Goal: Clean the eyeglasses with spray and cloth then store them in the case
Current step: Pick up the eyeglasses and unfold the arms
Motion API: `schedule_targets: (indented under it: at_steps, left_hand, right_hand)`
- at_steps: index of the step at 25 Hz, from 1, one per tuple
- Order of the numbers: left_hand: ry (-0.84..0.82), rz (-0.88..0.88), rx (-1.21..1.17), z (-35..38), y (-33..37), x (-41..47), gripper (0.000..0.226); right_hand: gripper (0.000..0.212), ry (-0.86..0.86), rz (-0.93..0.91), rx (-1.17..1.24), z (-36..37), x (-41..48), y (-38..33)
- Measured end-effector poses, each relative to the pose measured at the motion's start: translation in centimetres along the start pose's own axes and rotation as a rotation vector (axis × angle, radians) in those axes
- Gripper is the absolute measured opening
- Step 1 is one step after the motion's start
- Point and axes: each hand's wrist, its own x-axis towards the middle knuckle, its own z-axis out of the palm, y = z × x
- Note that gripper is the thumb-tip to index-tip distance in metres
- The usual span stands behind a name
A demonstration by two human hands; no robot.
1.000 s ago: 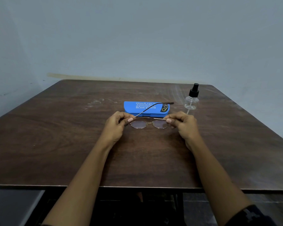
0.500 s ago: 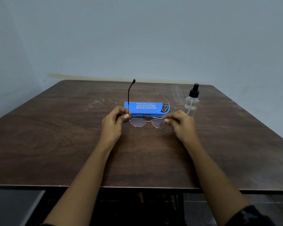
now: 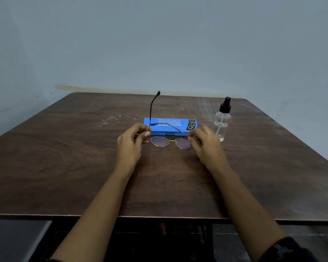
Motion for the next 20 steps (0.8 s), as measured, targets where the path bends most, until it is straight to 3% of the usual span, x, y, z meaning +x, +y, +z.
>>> schedule_targets:
  at_steps: [11, 20]
  left_hand:
    - [0.007, -0.021, 0.002, 0.0, -0.3, 0.1, 0.010]
    - [0.049, 0.013, 0.082, 0.2, -1.0, 0.5, 0.010]
  right_hand:
    - [0.005, 0.084, 0.212, 0.213, -0.2, 0.3, 0.1]
    - [0.006, 0.108, 0.243, 0.321, 0.0, 0.4, 0.4]
